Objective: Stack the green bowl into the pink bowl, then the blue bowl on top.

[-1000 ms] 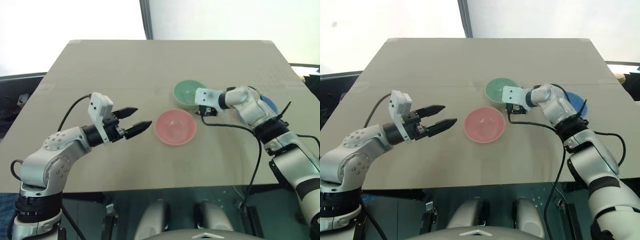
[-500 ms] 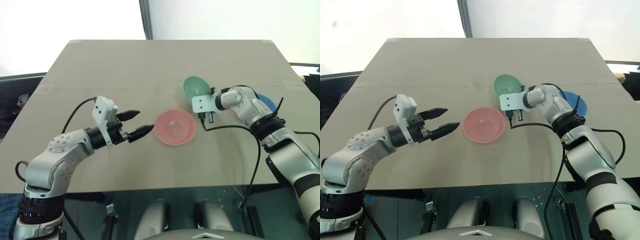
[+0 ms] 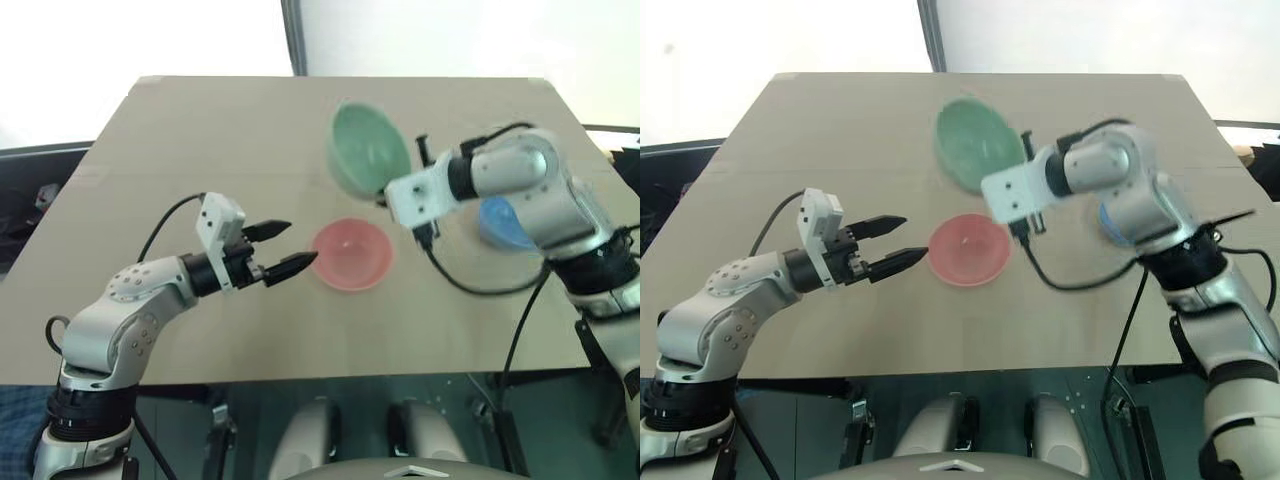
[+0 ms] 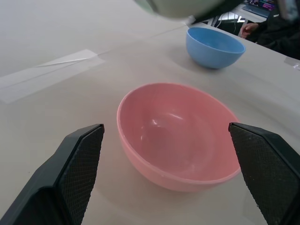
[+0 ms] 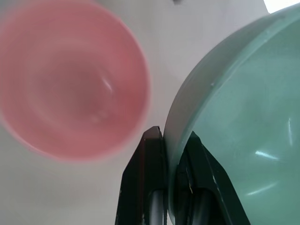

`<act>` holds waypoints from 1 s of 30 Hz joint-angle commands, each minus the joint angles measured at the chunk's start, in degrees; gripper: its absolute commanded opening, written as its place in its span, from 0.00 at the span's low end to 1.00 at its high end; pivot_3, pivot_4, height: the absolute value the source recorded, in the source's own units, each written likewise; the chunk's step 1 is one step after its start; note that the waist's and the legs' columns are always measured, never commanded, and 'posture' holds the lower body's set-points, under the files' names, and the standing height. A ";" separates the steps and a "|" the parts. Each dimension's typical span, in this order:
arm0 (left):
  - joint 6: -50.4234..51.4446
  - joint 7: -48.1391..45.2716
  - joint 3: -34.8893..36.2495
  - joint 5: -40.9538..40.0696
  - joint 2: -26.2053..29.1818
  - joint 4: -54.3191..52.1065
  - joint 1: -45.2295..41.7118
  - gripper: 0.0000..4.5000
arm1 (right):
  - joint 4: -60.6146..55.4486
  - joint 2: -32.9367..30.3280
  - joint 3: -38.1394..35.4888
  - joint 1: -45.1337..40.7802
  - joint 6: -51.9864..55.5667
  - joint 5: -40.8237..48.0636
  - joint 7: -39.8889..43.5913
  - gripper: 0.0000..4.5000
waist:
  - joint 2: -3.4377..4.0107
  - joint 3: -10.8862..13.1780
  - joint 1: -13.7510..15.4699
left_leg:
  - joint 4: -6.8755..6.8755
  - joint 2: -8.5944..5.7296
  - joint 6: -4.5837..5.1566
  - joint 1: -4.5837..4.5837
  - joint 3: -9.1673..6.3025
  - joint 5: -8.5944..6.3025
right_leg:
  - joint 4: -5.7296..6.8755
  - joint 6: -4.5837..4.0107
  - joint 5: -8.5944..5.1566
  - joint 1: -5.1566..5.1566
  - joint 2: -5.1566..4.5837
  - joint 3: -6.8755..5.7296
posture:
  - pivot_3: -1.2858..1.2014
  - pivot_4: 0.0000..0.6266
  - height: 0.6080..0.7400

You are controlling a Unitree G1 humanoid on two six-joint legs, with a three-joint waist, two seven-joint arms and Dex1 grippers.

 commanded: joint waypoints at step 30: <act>-2.36 -8.50 -1.79 -1.90 -1.11 0.76 -5.24 1.00 | -6.27 -17.20 -18.00 12.61 29.67 -0.59 -7.94 0.50 | -0.01 -0.01 0.21 | 0.02 -0.02 0.00 0.01 -0.02 0.00 | 0.02 -0.02 0.00 0.03 -0.05 -0.03 | 0.52 0.24 1.00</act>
